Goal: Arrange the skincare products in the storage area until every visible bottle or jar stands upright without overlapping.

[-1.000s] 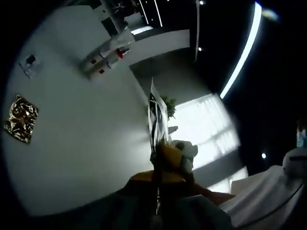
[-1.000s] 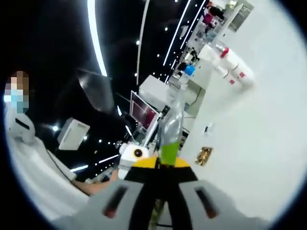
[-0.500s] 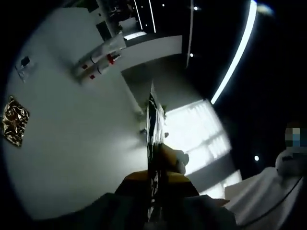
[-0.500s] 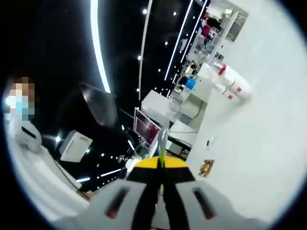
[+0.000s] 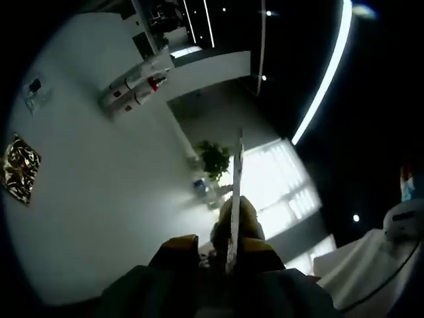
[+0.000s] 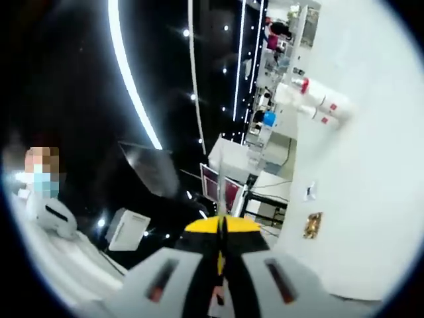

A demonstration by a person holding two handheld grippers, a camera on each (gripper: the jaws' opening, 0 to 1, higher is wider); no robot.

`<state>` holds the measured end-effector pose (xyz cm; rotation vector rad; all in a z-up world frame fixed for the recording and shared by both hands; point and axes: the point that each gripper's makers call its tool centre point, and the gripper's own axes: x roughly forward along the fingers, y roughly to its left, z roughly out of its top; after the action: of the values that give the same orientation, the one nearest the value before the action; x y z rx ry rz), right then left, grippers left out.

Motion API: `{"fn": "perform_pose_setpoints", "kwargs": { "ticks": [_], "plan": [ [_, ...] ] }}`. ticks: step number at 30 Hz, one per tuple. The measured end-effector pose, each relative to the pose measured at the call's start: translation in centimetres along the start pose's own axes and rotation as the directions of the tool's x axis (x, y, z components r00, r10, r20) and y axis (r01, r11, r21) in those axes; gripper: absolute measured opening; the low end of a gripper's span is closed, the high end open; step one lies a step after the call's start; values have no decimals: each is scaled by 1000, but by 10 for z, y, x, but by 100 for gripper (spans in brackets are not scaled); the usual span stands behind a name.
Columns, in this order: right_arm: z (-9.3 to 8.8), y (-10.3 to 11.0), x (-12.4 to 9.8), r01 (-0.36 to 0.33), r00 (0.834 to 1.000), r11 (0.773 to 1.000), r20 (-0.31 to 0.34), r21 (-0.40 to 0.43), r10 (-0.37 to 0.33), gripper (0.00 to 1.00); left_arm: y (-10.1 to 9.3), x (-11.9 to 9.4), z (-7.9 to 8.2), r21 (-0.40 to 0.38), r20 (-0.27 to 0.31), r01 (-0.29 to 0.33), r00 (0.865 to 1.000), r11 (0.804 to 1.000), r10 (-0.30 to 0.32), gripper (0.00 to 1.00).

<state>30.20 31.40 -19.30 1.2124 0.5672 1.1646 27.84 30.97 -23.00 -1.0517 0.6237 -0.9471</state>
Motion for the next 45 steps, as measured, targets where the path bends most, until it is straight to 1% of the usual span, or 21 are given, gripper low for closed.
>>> {"fn": "perform_pose_setpoints", "kwargs": {
  "ticks": [2, 5, 8, 15, 16, 19, 20, 25, 28, 29, 31, 32, 34, 36, 37, 38, 39, 40, 42, 43, 45],
  "plan": [
    [-8, -6, 1, 44, 998, 997, -36, -65, -47, 1, -2, 1, -3, 8, -18, 8, 1000, 1000, -8, 23],
    [-9, -6, 2, 41, 999, 998, -33, -56, -43, 2, -7, 0, -9, 3, -52, 33, 998, 999, -33, 11],
    [-4, -11, -1, 60, 998, 997, -18, -44, -60, 2, -9, -1, -9, -9, -52, 44, 998, 999, -45, 4],
    [-9, -12, 2, 71, 996, 995, -44, -64, -73, 4, -9, -6, -10, 51, -75, 19, 997, 999, -15, 1],
    [-10, -16, 1, 90, 994, 993, -55, -72, -94, 5, -7, -6, -10, 62, -77, 8, 997, 998, -3, 1],
    [-4, -17, -3, 107, 992, 989, -55, -105, -113, 20, -4, -8, -8, 77, -76, -11, 997, 997, 17, 1],
    [1, -19, -8, 131, 988, 980, -65, -150, -142, 23, -3, -8, -7, 82, -69, -19, 997, 996, 25, 1],
    [5, -19, -19, 156, 978, 969, -109, -189, -179, 22, -4, -5, -13, 79, -119, -16, 993, 997, 26, 1],
    [6, -27, -32, 213, 956, 945, -147, -247, -253, 25, -3, -4, -14, 95, -146, -22, 989, 995, 36, 1],
    [6, -31, -38, 237, 943, 927, -159, -290, -291, 25, -1, -5, -12, 96, -151, -26, 988, 995, 41, 1],
    [12, -34, -42, 275, 931, 894, -135, -355, -340, 27, 4, -9, -4, 101, -152, -36, 987, 994, 52, 1],
    [13, -34, -43, 282, 928, 887, -131, -366, -349, 27, 6, -11, 1, 107, -146, -43, 988, 993, 59, 1],
    [18, -38, -46, 326, 903, 827, -108, -459, -416, 28, 11, -15, 15, 107, -137, -59, 988, 993, 73, 1],
    [23, -43, -48, 348, 886, 767, -78, -539, -457, 29, 16, -19, 27, 107, -131, -72, 988, 992, 86, 1],
    [24, -47, -51, 371, 867, 730, -68, -574, -494, 31, 20, -21, 36, 117, -126, -85, 987, 989, 100, 1],
    [25, -50, -52, 381, 856, 696, -53, -609, -515, 32, 21, -21, 39, 120, -125, -90, 987, 989, 105, 1],
    [26, -51, -53, 388, 850, 675, -39, -628, -525, 33, 24, -22, 47, 128, -126, -99, 985, 987, 115, 1],
    [26, -52, -53, 390, 849, 671, -37, -630, -528, 34, 28, -23, 52, 135, -127, -107, 984, 985, 124, 1],
    [23, -53, -53, 382, 852, 684, -49, -621, -521, 34, 33, -25, 60, 137, -128, -124, 982, 983, 142, 1],
    [21, -56, -54, 389, 849, 697, -58, -602, -525, 34, 41, -25, 70, 133, -131, -139, 979, 981, 157, 1],
    [24, -58, -56, 400, 846, 692, -49, -600, -531, 34, 49, -25, 79, 131, -149, -160, 973, 978, 179, 1]
  ]
}}
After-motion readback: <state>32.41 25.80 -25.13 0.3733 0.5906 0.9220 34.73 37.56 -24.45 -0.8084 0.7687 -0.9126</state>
